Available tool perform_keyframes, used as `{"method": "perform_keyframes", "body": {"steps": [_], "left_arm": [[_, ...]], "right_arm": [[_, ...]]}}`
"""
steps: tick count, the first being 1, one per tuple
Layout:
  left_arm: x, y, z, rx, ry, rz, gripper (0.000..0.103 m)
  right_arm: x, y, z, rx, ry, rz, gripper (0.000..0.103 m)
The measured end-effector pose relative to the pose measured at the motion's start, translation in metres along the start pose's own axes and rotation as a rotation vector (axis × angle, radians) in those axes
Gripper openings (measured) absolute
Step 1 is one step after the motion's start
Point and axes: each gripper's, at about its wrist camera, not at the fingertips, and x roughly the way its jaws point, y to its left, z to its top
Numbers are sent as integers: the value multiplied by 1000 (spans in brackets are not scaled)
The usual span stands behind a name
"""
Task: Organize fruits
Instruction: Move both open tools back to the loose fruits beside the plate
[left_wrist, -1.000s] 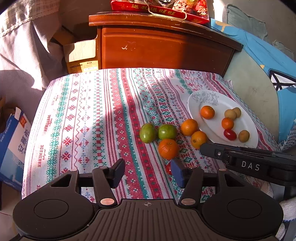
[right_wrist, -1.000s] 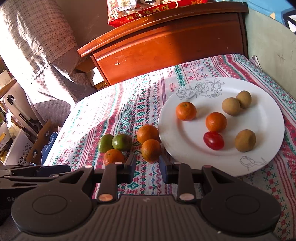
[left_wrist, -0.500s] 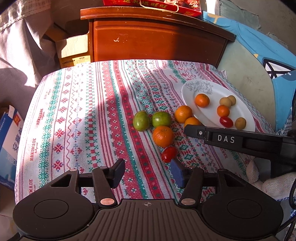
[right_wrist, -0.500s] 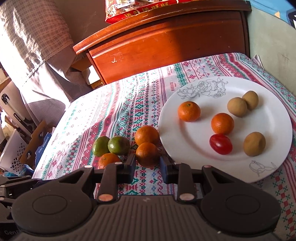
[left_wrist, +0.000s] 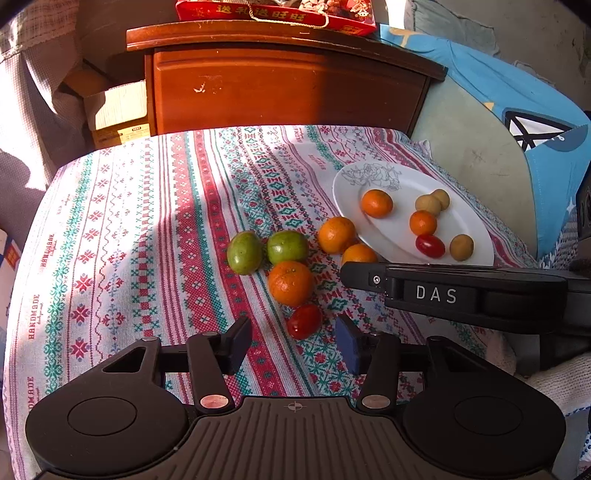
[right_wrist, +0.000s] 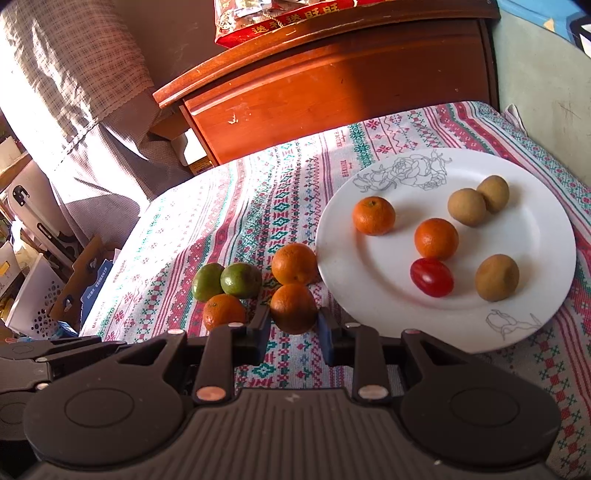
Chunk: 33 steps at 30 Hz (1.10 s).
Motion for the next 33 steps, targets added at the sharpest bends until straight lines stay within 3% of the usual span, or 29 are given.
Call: {"method": "perform_keyframes", "body": {"steps": [21,33], "left_arm": [[14,-15,-5,83,-15,16,19],[4,-13,-5,63,-29,14,18]], "right_arm": [[-4,-3,-5,4,19,4,28],[-8,-3,-4,4,7,10,28]]}}
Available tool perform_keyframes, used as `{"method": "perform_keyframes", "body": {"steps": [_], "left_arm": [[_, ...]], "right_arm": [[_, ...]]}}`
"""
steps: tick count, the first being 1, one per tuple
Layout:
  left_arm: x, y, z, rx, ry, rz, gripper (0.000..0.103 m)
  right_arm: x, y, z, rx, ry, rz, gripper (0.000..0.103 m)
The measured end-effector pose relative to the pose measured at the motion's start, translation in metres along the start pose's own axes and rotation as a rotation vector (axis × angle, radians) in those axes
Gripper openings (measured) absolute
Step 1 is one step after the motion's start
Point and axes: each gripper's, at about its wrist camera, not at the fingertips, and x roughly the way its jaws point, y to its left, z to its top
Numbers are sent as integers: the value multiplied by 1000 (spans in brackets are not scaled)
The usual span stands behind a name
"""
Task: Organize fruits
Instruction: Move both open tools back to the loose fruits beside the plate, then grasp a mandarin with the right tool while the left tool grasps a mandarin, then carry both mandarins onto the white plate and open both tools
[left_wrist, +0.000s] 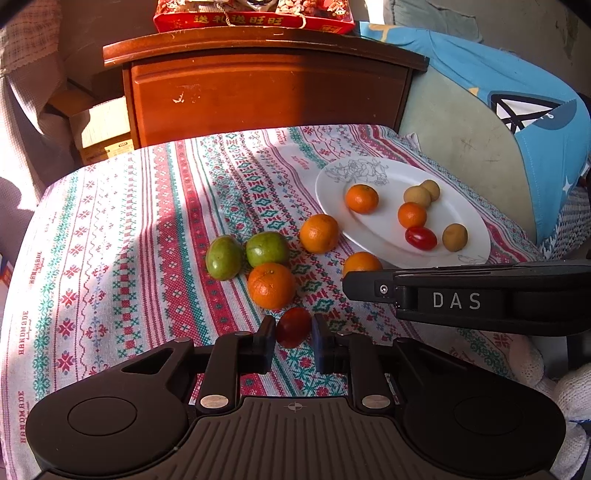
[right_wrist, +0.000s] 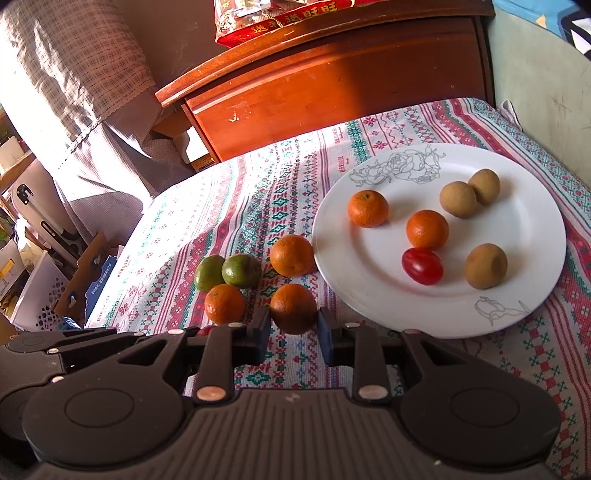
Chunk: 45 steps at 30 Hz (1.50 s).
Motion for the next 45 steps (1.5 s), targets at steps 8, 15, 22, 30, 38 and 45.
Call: {"method": "perform_keyframes", "body": {"steps": [8,15,22,30,38,45], "left_arm": [[-11,1,6,-13,-29,0,18],[-18,1,19,-32,-69,-2,18],[-20,-8,45,-53,-124,-43,18],[-13,-27,67,-57,-151,-93,18],[11,-43,73,-45,-120,-112,18],[33,-50,73,-40,-74,-115,18]], "right_arm": [[-6,0,4,6,-22,9,28],[-24,-3,19,16,-82,9,28],[-49,-25,41,60,-156,-32,28],[-61,-50,59,71,-160,-91,28],[-55,-81,66,116,-114,-138,28],[-45,-97,61,185,-73,-151,28]]}}
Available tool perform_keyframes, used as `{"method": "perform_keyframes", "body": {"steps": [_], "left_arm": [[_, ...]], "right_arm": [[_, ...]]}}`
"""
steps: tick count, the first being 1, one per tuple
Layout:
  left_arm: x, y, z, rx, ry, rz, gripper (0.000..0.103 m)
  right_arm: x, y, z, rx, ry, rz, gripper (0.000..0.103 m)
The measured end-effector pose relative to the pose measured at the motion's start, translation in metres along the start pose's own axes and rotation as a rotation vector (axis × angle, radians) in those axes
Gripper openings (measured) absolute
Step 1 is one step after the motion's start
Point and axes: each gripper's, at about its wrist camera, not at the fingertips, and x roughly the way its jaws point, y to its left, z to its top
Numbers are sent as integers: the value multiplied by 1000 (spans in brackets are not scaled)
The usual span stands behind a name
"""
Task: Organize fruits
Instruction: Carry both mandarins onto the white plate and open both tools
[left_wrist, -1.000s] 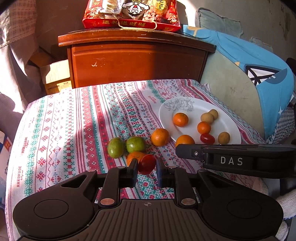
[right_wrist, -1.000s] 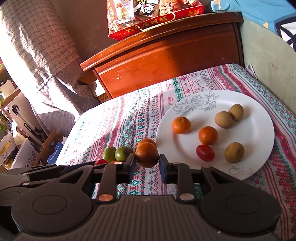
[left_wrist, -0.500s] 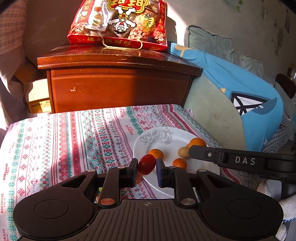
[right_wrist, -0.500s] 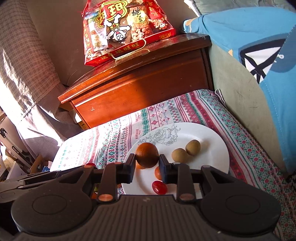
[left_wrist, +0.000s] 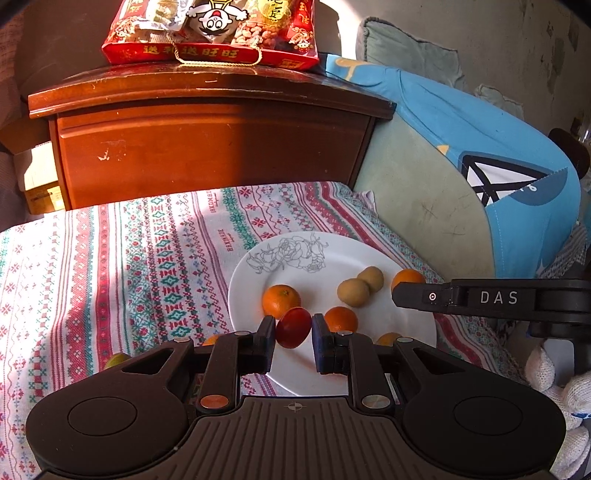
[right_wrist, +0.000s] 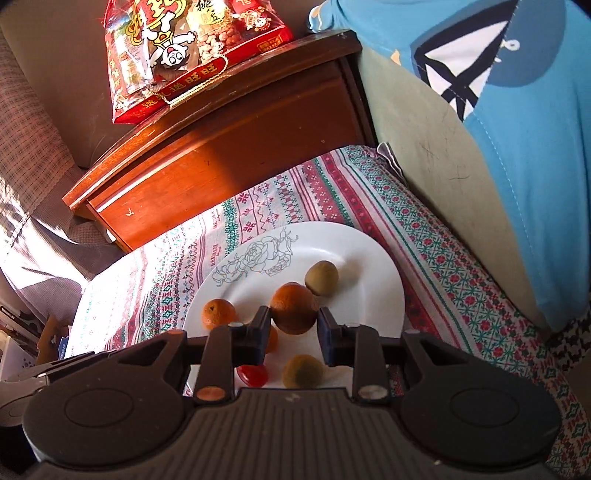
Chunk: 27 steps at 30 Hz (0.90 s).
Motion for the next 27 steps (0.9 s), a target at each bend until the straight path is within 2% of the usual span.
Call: {"method": "perform_keyframes", "body": {"steps": [7,11,13,15,17,21,27], "left_arm": [[14,-3,1,-2,14,-5,19],[17,-8,2,2,8,-11,21],[14,-9,4,-5,0,-19,25],[10,-8,8,-18,-10,-14,39],[5,-7,12,-21,-18,1,43],[-6,2,19,-36,-19,45,47],[-28,27,23,-111,-4,75,48]], "right_arm": [[5,0,-1,6,5,-13,30],[0,2,5,23,-15,13,30],[-2,4,7,23,-25,16,33],[-5,7,8,19,-39,6,42],[-9,10,9,12,-51,2,44],[-14,14,8,12,-60,2,48],[-20,30,1,-13,-49,33,51]]}}
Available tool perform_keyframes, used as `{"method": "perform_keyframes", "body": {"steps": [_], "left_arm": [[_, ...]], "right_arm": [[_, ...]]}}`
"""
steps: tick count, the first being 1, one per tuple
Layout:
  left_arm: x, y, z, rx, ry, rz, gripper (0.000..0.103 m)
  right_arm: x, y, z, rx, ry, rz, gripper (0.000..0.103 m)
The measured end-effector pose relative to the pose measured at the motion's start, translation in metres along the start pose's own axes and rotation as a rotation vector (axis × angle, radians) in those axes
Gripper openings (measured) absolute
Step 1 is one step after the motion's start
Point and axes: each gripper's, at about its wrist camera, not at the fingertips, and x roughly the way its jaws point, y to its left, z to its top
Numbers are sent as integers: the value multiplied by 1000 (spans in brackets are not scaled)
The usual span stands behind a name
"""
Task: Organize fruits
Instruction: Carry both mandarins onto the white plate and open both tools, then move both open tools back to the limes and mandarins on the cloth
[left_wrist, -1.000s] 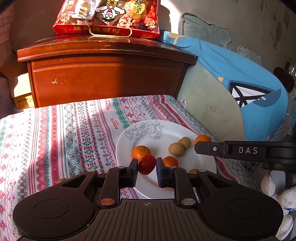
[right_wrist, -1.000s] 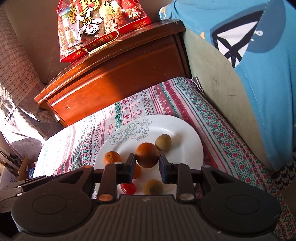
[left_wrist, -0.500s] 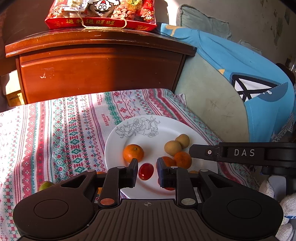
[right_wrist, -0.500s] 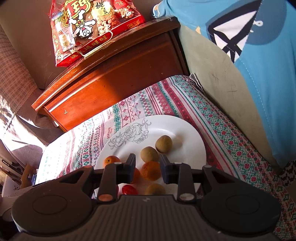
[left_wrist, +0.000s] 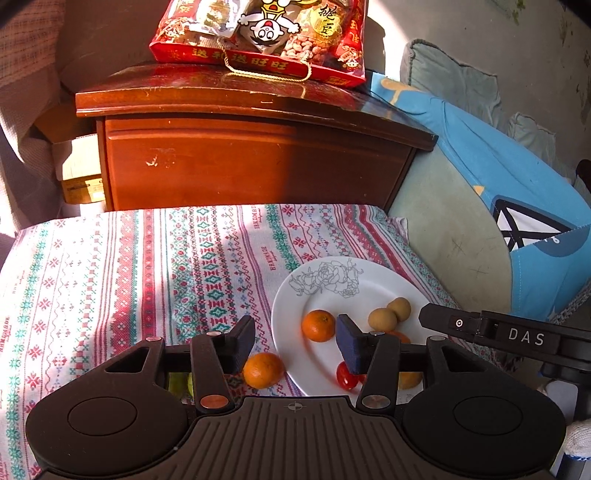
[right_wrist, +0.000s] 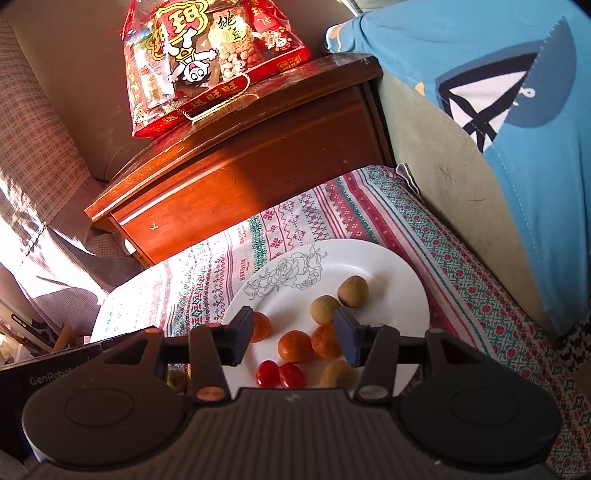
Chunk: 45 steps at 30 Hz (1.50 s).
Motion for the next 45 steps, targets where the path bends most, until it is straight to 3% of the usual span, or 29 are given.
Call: {"method": "perform_keyframes", "body": {"steps": [16,33,36,45], "left_arm": [[-49,64,-6,-96,-29,127,48],[-45,101,-19,-172,29,221,48],[-42,106,-22,-170,45,253,48],[-33,107,-28,-148,59,249,46]], "right_arm": [[-5,55,-48,-106,75,135,55],[29,93,-80,-252,140,214,55],[37,99,-84,-272,144,215,52],[61,110,-94,-326,153,208,38]]}}
